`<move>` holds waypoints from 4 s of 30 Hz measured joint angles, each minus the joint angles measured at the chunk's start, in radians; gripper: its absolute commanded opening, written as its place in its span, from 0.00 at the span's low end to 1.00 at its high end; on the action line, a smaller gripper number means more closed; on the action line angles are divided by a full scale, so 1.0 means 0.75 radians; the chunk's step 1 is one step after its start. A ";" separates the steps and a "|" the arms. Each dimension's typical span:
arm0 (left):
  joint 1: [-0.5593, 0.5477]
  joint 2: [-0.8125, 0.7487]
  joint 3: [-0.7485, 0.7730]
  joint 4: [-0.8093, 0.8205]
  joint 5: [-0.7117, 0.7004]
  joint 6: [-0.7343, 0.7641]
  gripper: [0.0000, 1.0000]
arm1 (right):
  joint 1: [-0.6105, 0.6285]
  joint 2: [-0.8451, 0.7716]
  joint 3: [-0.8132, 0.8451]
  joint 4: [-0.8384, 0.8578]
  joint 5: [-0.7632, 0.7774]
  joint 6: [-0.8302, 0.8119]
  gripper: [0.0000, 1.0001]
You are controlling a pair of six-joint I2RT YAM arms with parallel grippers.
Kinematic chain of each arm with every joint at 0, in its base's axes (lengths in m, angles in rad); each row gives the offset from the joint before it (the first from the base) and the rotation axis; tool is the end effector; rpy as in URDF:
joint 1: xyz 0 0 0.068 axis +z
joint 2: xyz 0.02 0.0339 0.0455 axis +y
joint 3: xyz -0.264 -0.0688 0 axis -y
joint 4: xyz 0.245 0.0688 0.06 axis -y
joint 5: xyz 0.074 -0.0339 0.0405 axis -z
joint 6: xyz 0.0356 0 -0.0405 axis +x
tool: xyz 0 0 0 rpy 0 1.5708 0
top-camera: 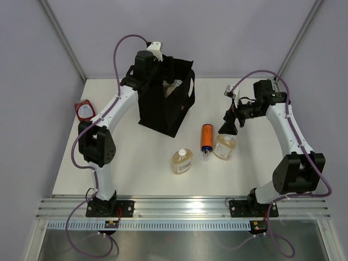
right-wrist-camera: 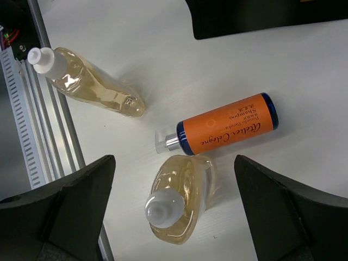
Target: Place the personal care products into the canvas bag
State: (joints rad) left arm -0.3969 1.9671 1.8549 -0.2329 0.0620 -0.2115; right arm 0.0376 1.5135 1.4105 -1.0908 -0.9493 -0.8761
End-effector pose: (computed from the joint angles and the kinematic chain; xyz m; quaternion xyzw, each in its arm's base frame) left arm 0.4374 -0.1857 0.3522 0.0934 0.8125 -0.1964 0.5409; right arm 0.2883 0.0398 0.3235 -0.4623 0.7463 0.3422 0.3350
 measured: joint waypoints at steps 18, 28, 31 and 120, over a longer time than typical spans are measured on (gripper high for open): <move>0.026 -0.705 -0.275 0.050 0.132 0.021 0.99 | 0.195 -0.290 -0.326 0.227 0.565 0.193 1.00; 0.026 -1.073 -0.750 0.041 0.134 0.023 0.99 | 0.196 -0.323 -0.400 0.340 0.689 0.255 1.00; 0.026 -1.226 -0.983 0.050 0.162 0.010 0.99 | 0.196 -0.311 -0.458 0.341 0.682 0.245 0.99; 0.026 -1.549 -1.505 0.071 0.314 -0.333 0.99 | 0.174 0.776 0.974 1.893 -0.328 2.759 0.00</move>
State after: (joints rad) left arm -0.3775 0.8051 0.7261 -0.1799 0.2977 -0.4614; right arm 0.1684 2.0953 2.1407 0.3290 -1.1954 1.1931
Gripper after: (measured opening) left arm 0.984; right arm 0.620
